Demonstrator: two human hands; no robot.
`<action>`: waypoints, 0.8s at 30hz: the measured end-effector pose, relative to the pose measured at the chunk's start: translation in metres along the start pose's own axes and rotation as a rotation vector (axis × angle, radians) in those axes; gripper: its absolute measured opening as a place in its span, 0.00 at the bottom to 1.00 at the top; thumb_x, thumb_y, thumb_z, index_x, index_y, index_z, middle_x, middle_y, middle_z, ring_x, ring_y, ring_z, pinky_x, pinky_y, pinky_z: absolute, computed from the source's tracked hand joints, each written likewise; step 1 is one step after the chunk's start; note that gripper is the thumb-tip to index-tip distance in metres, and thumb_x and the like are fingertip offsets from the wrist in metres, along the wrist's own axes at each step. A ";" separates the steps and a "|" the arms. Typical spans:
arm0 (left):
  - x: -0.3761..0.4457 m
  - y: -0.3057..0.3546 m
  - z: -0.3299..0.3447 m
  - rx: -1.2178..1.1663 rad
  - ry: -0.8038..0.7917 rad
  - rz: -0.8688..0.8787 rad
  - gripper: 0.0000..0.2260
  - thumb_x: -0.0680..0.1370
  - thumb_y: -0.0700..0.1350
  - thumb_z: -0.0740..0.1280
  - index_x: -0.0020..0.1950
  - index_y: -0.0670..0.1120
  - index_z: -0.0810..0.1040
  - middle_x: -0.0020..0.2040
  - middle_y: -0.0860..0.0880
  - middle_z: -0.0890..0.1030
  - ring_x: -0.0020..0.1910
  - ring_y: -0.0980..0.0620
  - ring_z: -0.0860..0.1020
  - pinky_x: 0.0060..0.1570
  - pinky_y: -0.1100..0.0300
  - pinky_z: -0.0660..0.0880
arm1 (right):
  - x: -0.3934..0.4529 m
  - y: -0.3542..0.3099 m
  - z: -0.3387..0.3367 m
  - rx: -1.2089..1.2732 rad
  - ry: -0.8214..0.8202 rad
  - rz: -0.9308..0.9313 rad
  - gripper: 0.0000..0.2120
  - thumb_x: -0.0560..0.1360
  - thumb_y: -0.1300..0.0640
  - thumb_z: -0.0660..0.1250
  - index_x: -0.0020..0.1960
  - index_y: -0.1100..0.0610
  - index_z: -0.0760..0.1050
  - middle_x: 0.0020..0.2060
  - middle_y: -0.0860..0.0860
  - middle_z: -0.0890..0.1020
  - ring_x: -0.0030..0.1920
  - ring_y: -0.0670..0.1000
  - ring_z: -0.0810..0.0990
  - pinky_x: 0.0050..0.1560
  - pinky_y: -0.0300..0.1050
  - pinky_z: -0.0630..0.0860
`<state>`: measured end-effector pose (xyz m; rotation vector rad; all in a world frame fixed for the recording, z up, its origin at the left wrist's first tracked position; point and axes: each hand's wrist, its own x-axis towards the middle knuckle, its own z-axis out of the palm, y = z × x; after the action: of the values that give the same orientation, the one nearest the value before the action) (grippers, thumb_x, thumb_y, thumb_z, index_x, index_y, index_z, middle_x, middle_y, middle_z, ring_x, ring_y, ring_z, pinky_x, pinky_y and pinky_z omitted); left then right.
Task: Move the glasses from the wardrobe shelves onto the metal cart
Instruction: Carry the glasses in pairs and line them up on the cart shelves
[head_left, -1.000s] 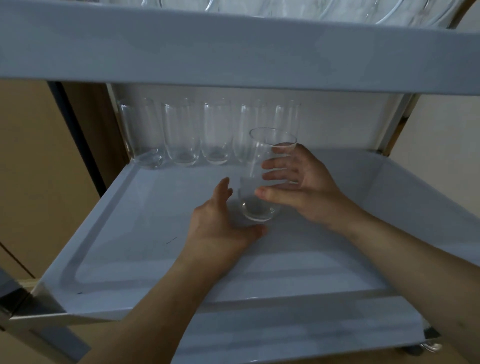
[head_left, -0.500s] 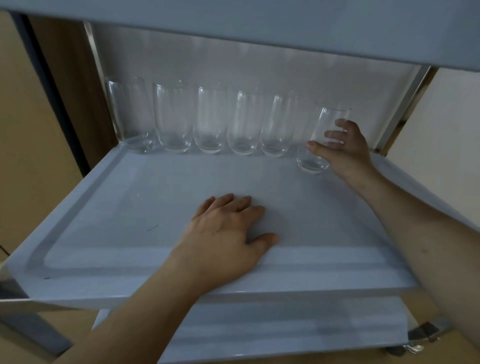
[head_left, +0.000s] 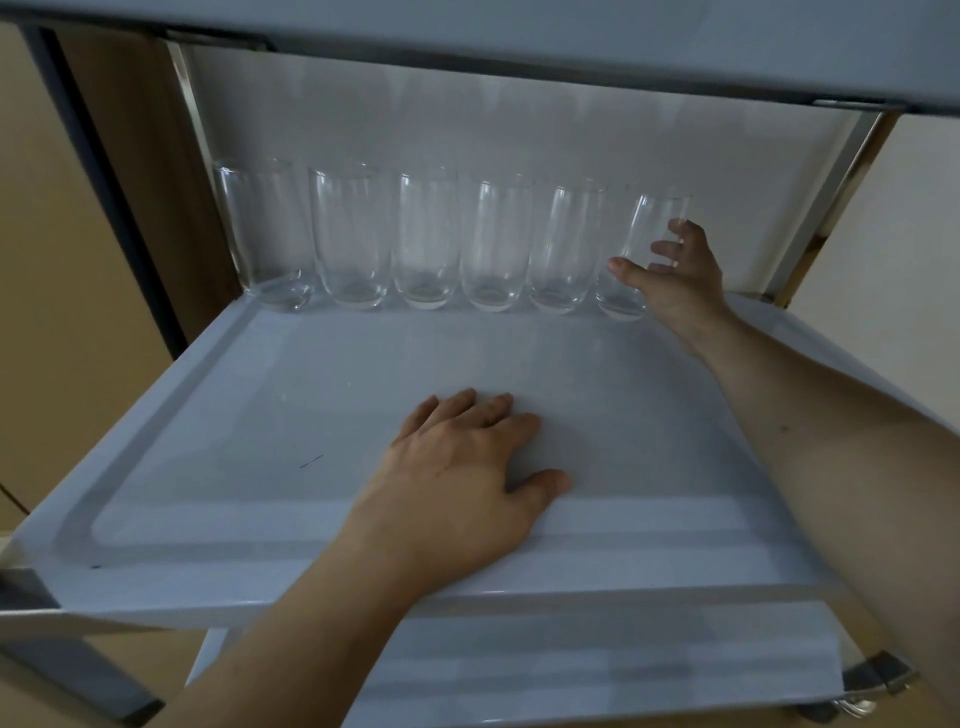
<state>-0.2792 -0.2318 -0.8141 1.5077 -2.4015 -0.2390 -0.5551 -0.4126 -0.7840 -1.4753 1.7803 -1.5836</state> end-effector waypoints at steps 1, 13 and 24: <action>0.000 0.000 0.000 -0.002 0.003 0.001 0.29 0.79 0.70 0.54 0.79 0.62 0.62 0.82 0.59 0.58 0.81 0.55 0.52 0.80 0.55 0.44 | 0.001 0.000 0.001 -0.002 0.001 0.000 0.44 0.68 0.45 0.81 0.76 0.51 0.62 0.65 0.48 0.75 0.61 0.49 0.77 0.63 0.49 0.77; 0.000 0.002 -0.002 -0.016 0.011 0.023 0.27 0.80 0.68 0.55 0.76 0.59 0.67 0.81 0.58 0.60 0.80 0.53 0.53 0.79 0.54 0.45 | 0.002 -0.003 0.011 -0.064 0.027 0.006 0.45 0.70 0.44 0.79 0.78 0.52 0.59 0.67 0.50 0.74 0.63 0.50 0.76 0.58 0.42 0.73; 0.004 -0.002 0.001 -0.050 0.043 0.029 0.26 0.78 0.68 0.60 0.74 0.59 0.70 0.79 0.57 0.64 0.79 0.52 0.57 0.79 0.54 0.49 | -0.002 -0.011 0.006 -0.138 -0.001 0.122 0.55 0.68 0.38 0.78 0.82 0.50 0.48 0.76 0.54 0.67 0.73 0.53 0.70 0.73 0.50 0.69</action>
<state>-0.2792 -0.2362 -0.8153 1.4406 -2.3637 -0.2557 -0.5448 -0.4127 -0.7769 -1.3960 1.9745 -1.4258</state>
